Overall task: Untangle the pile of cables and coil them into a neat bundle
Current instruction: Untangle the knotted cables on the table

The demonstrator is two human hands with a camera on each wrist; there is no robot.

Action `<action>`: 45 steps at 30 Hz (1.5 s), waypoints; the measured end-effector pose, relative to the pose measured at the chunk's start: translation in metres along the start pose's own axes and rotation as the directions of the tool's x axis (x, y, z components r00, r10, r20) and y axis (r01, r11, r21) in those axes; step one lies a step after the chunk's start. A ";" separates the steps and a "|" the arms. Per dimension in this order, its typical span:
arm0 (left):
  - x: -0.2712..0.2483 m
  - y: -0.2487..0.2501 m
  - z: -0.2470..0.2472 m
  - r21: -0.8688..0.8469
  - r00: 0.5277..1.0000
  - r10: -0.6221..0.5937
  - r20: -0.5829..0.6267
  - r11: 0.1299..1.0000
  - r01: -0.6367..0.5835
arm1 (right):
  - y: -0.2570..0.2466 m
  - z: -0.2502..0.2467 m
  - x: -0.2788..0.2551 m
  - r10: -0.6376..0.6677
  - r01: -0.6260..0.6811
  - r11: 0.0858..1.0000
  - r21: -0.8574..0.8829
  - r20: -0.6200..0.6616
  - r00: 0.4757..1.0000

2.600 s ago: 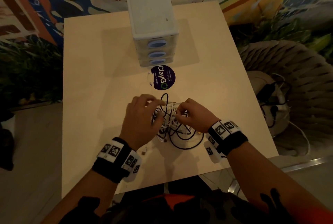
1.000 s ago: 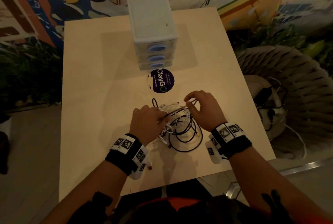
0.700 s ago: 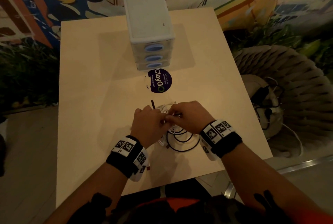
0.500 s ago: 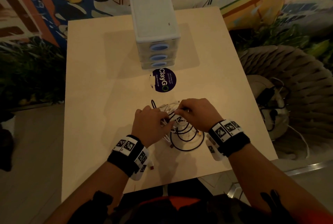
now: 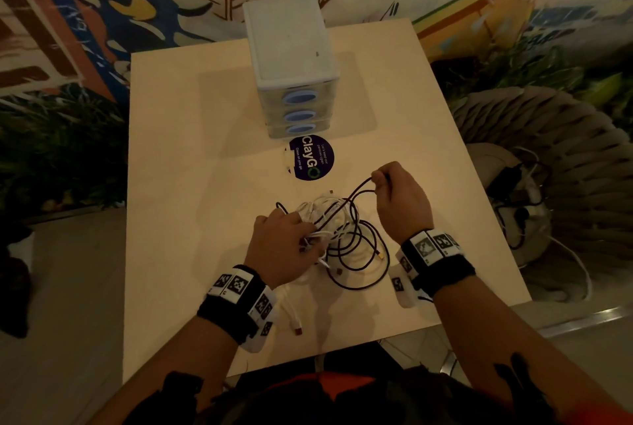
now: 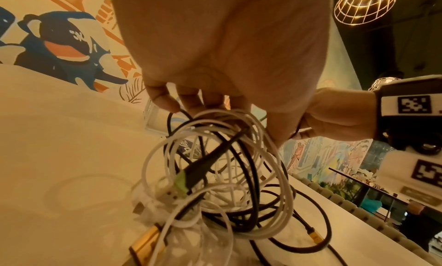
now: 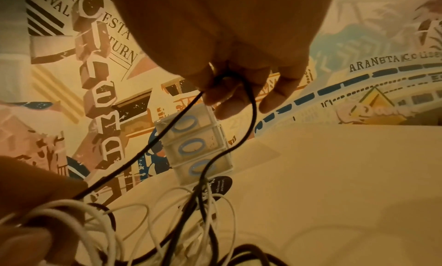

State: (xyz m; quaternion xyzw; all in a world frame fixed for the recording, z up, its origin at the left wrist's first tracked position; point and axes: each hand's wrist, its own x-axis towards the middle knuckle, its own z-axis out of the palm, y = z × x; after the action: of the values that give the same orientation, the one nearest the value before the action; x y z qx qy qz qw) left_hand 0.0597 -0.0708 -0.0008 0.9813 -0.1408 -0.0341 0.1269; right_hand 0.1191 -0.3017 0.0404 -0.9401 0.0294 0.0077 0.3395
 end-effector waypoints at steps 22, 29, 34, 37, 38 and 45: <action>-0.011 -0.015 -0.012 -0.309 0.997 0.060 0.047 0.950 -0.043 | -0.032 0.019 -0.015 -0.159 0.435 0.849 -0.301 0.639 0.753; -0.021 -0.027 -0.014 -0.398 0.997 0.069 0.045 0.916 -0.046 | -0.023 0.000 -0.010 -0.138 0.361 0.906 -0.221 0.651 0.746; -0.022 -0.026 -0.011 -0.426 0.998 0.058 -0.003 0.903 -0.054 | -0.026 0.003 -0.014 -0.174 0.452 0.854 -0.257 0.678 0.714; -0.024 -0.024 -0.015 -0.460 1.000 0.024 -0.004 0.887 -0.024 | -0.024 0.007 -0.015 -0.241 0.451 0.845 -0.289 0.546 0.802; -0.024 -0.023 -0.016 -0.468 1.000 0.020 -0.005 0.883 -0.021 | -0.023 0.009 -0.016 -0.261 0.442 0.847 -0.295 0.494 0.829; -0.028 -0.025 -0.018 -0.452 0.996 0.090 -0.011 0.888 -0.086 | -0.020 0.016 -0.020 -0.162 0.301 0.876 -0.378 0.356 0.920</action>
State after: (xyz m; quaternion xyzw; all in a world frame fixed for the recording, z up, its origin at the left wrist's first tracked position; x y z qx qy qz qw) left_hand 0.0415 -0.0356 0.0112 0.9173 -0.1740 -0.0652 0.3522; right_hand 0.1003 -0.2752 0.0419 -0.9744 -0.1414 0.1221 0.1252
